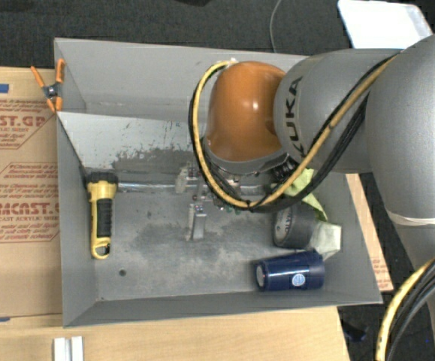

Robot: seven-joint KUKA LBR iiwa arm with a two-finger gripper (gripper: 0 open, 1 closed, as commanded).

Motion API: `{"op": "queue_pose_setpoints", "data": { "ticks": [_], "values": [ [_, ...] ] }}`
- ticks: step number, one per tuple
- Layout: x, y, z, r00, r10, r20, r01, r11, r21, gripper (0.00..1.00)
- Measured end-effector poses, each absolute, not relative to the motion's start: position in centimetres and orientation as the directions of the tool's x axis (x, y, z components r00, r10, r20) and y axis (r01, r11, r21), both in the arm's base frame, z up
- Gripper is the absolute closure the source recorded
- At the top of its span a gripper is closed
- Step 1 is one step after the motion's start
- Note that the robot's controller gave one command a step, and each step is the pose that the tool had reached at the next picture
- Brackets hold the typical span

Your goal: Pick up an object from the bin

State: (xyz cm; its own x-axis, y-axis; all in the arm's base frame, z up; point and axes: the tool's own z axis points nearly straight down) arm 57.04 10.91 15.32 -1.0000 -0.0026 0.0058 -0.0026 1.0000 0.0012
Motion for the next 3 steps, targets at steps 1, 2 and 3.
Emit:
{"op": "queue_pose_setpoints", "data": {
  "ticks": [1,2,3],
  "values": [
    [57.2,10.9,15.8,-1.0,-0.001,-0.001,-0.001,1.0,0.002,0.0],
    [57.5,6.6,13.3,-0.996,0.086,-0.002,0.086,0.996,0.004,0.0],
    [57.3,4.1,11.3,-0.999,-0.041,-0.004,-0.041,0.999,0.002,0.0]
  ]
}}
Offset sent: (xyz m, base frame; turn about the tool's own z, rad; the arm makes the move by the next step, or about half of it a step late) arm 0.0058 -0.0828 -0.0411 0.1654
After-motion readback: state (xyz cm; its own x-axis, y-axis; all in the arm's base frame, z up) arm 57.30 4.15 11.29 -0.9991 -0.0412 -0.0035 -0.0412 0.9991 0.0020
